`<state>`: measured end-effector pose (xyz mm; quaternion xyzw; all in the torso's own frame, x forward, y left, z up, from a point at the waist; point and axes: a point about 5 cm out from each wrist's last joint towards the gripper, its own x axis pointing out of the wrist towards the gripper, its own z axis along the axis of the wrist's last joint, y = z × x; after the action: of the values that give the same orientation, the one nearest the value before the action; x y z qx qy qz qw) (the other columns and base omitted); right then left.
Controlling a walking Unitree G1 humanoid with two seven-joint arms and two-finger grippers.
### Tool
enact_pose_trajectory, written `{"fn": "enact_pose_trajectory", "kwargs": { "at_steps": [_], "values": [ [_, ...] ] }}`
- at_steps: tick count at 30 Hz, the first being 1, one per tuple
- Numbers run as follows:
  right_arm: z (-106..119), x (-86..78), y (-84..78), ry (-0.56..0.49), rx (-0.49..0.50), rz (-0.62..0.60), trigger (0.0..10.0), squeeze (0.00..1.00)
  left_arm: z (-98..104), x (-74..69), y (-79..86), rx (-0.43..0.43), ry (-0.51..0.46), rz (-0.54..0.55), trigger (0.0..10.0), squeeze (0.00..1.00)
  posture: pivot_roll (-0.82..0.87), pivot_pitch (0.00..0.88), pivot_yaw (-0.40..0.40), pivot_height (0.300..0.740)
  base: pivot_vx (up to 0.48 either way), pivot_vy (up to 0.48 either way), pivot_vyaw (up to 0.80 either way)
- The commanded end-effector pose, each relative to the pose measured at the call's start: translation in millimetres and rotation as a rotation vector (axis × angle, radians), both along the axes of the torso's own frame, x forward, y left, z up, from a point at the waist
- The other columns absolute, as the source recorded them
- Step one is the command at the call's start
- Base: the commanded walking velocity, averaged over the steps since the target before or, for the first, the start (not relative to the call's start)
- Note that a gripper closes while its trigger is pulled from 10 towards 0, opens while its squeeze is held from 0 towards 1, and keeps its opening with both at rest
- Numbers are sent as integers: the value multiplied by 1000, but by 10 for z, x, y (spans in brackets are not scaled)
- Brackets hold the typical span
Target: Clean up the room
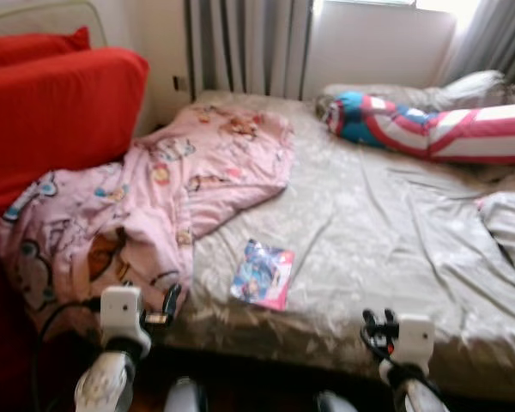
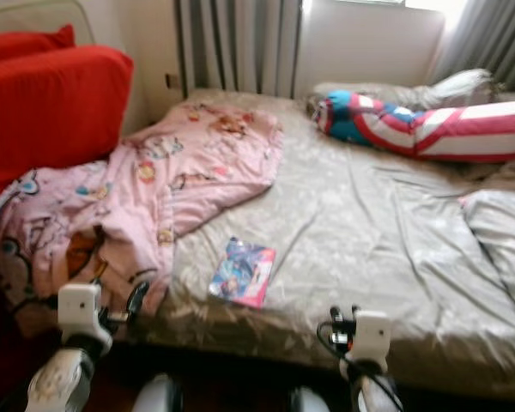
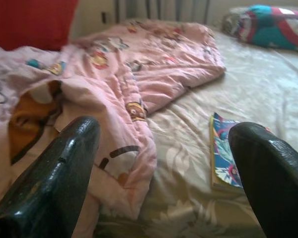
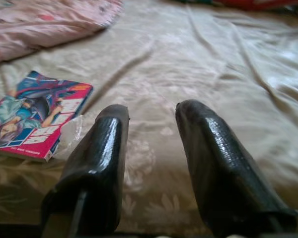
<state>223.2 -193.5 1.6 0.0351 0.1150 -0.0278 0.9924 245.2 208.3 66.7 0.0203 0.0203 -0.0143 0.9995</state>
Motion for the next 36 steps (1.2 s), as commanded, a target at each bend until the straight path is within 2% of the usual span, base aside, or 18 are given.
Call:
{"fn": "enact_pose_trajectory", "kwargs": {
  "at_steps": [1,12,14,25,36],
  "values": [
    [1,14,13,1,1,4,10000,0,1,-17,9,5,10,0,10000,0,34,0,-62,597,0,0,0],
    [14,31,43,-6,-14,30,10000,0,21,-4,16,6,5,-1,10000,0,38,0,-62,597,0,0,0],
    [35,27,38,-22,-32,38,10000,0,26,-2,17,6,6,-3,10000,0,38,0,-62,597,0,0,800],
    [18,15,96,-20,14,78,10000,0,27,11,7,10,16,-17,10000,0,36,0,-52,597,0,0,765],
    [1,2,113,-15,26,81,10000,0,24,15,3,17,22,-28,10000,0,35,0,-50,597,0,0,0]
  ]
}}
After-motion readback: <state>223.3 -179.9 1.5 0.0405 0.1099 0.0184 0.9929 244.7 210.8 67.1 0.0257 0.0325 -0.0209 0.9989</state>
